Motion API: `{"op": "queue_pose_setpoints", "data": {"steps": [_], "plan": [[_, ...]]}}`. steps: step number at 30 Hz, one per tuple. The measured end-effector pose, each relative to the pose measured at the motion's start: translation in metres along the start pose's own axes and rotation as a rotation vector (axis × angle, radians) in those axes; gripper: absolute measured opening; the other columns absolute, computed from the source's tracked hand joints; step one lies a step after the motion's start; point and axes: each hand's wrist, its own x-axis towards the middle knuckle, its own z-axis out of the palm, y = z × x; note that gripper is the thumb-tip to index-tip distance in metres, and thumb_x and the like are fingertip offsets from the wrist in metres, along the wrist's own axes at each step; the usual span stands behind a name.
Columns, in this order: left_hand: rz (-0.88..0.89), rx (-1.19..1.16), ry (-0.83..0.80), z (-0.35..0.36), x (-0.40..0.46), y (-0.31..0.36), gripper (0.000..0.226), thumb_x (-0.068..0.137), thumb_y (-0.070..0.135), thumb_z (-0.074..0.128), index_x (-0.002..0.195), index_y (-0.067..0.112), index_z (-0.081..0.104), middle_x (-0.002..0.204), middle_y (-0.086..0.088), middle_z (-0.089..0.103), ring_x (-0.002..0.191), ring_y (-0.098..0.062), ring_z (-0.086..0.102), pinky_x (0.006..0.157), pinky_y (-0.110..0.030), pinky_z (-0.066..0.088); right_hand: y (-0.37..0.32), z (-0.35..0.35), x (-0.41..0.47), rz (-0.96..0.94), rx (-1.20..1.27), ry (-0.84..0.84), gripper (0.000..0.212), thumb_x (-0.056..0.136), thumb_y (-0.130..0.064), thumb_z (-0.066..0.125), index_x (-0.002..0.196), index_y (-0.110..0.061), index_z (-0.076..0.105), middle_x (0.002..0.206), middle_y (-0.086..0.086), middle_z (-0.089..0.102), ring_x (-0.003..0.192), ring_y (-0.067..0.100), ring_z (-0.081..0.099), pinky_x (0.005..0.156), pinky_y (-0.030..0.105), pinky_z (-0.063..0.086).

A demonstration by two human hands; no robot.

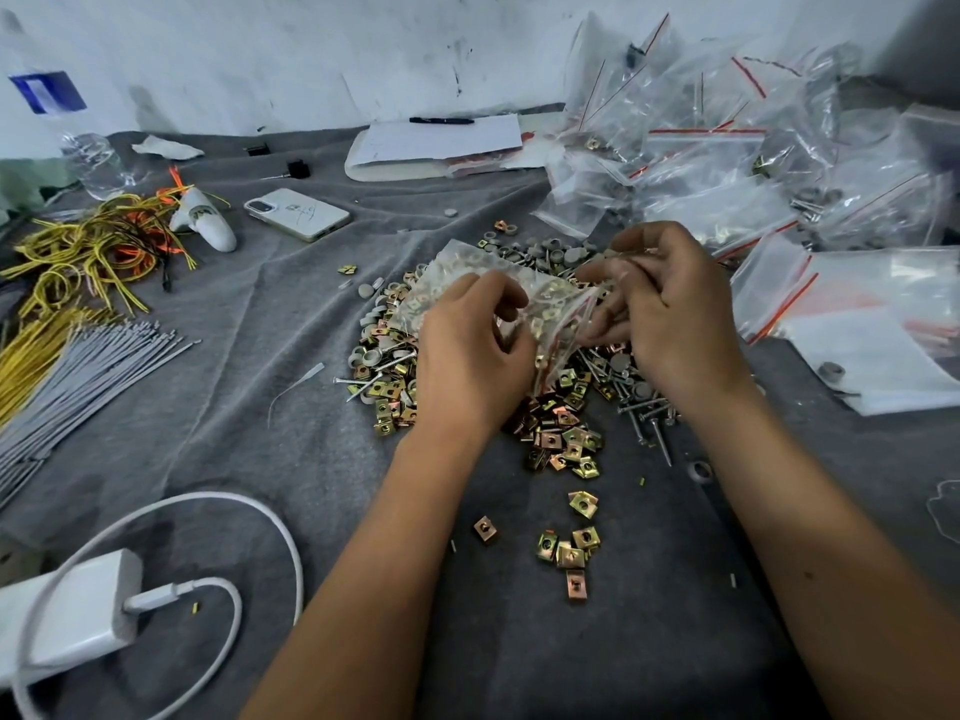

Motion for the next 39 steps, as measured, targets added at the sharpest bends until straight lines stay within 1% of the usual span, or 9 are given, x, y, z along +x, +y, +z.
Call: {"op": "queue_pose_setpoints", "data": {"steps": [7,12,14,18,23,27,33,37,39], "plan": [[0.131,-0.058,-0.033,0.005,-0.001,0.011,0.026,0.081,0.026,0.084,0.101,0.015,0.071,0.094,0.005,0.064,0.087,-0.013,0.061,0.075,-0.036,0.053,0.004,-0.002,0.0,-0.014,-0.058,-0.161,0.008,0.106,-0.017,0.055,0.113,-0.016,0.052,0.097,-0.002,0.078,0.042,0.031,0.065,0.04,0.03,0.048],[0.16,-0.134,0.047,0.008,-0.001,0.011,0.027,0.081,0.013,0.085,0.106,0.01,0.075,0.095,0.001,0.063,0.082,0.005,0.057,0.074,-0.008,0.043,0.004,0.001,-0.003,-0.06,-0.056,-0.4,0.015,0.108,-0.023,0.051,0.123,-0.021,0.052,0.104,-0.004,0.078,0.037,0.028,0.059,0.036,0.027,0.042],[0.159,-0.144,0.064,0.007,-0.001,0.01,0.021,0.082,0.01,0.083,0.102,0.009,0.077,0.092,0.0,0.064,0.078,0.003,0.057,0.07,-0.006,0.041,0.004,0.002,-0.003,-0.068,-0.076,-0.418,0.015,0.109,-0.023,0.049,0.124,-0.022,0.051,0.102,-0.004,0.078,0.038,0.028,0.06,0.038,0.027,0.043],[0.155,-0.149,0.053,0.005,0.0,0.009,0.013,0.082,0.004,0.08,0.094,0.008,0.08,0.087,-0.003,0.067,0.075,-0.012,0.065,0.062,-0.022,0.053,0.005,0.001,-0.003,-0.06,-0.082,-0.453,0.013,0.109,-0.023,0.049,0.122,-0.023,0.052,0.094,0.002,0.077,0.045,0.03,0.067,0.043,0.025,0.047],[0.053,-0.156,0.104,0.003,0.002,0.005,0.009,0.081,0.005,0.084,0.088,0.01,0.081,0.081,0.001,0.074,0.072,-0.006,0.068,0.067,-0.015,0.052,0.006,0.001,-0.002,-0.129,-0.088,-0.34,0.008,0.104,-0.012,0.058,0.108,-0.014,0.064,0.079,0.002,0.075,0.048,0.024,0.069,0.047,0.022,0.05],[-0.061,-0.244,0.061,0.005,0.0,0.007,0.007,0.084,0.006,0.081,0.088,0.012,0.08,0.081,0.006,0.075,0.075,-0.005,0.07,0.072,-0.026,0.059,0.005,-0.001,-0.001,-0.155,-0.072,-0.287,0.01,0.099,-0.003,0.063,0.104,-0.006,0.071,0.073,0.002,0.074,0.048,0.02,0.069,0.049,0.026,0.055],[-0.022,-0.16,0.015,-0.001,0.002,0.008,0.007,0.087,0.016,0.08,0.092,0.012,0.076,0.084,0.005,0.072,0.076,-0.007,0.066,0.066,-0.02,0.053,0.003,0.0,-0.005,-0.226,-0.194,-0.181,0.01,0.097,-0.004,0.066,0.098,-0.01,0.074,0.067,-0.004,0.072,0.048,0.013,0.068,0.047,0.025,0.054],[0.057,0.006,-0.067,-0.005,0.003,0.003,0.018,0.086,0.027,0.08,0.1,0.015,0.075,0.094,0.006,0.069,0.093,-0.013,0.056,0.086,-0.029,0.043,0.002,0.001,-0.006,-0.292,-0.272,-0.131,0.006,0.096,-0.006,0.068,0.098,-0.008,0.074,0.072,-0.007,0.072,0.05,0.007,0.068,0.049,0.026,0.057],[0.076,0.095,-0.174,-0.004,0.001,0.004,0.035,0.081,0.04,0.08,0.107,0.018,0.071,0.101,0.005,0.066,0.101,-0.02,0.051,0.087,-0.028,0.037,0.002,0.001,-0.005,-0.322,-0.324,-0.1,0.006,0.096,-0.008,0.069,0.099,-0.01,0.074,0.075,-0.011,0.07,0.057,0.0,0.067,0.055,0.021,0.054]]}}
